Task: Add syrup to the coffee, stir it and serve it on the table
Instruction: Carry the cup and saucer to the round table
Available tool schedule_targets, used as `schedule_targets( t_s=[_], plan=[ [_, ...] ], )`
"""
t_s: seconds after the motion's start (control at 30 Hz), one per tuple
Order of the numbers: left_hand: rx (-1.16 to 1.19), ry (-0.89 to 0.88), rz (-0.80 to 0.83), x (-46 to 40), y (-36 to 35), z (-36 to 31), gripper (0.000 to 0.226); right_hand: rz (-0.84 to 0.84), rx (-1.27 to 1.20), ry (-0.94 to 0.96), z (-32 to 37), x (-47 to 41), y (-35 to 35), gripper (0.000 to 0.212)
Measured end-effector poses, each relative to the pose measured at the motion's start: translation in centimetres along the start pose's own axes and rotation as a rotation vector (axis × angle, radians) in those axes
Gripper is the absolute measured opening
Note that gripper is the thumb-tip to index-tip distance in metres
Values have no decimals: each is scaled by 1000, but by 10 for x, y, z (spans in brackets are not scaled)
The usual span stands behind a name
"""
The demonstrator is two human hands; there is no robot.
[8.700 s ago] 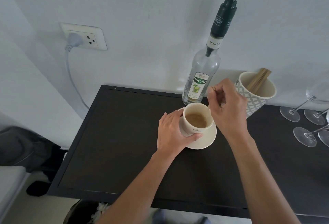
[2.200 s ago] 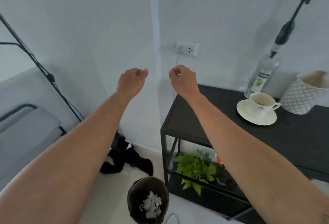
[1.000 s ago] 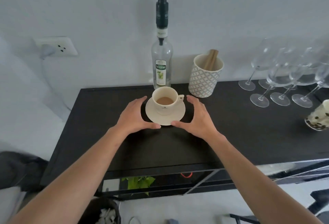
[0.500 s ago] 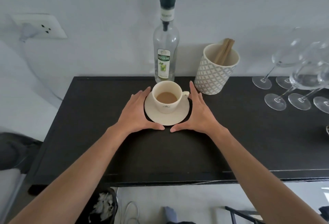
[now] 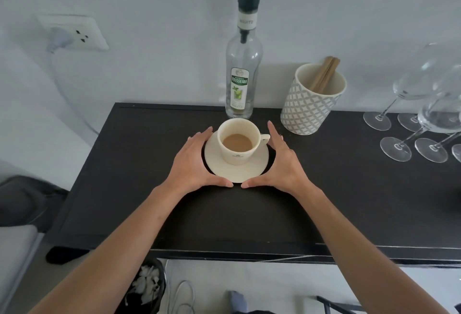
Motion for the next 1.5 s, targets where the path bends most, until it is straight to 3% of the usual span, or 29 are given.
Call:
schedule_targets(
  t_s=[0.4, 0.7, 1.0, 1.5],
  plan=[
    [-27, 45, -157, 82, 56, -9, 117, 93, -13, 180, 52, 38, -31, 158],
    [-51, 110, -373, 177, 113, 24, 106, 293, 9, 388, 123, 72, -92, 154],
    [-92, 218, -590, 310, 180, 61, 109, 515, 4, 535, 206, 139, -192, 151],
    [-252, 540, -901, 579, 268, 98, 119, 843, 105, 855, 331, 312, -396, 147]
  ],
)
Point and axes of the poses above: each hand's wrist, its own x-axis away from the middle knuckle, its own y-axis out of the back of the hand, z = x × y, the point moved 2 cm from there along -x, towards the middle knuckle, and after that the axes turned 12 degrees about -y, right-handed, at the moved point
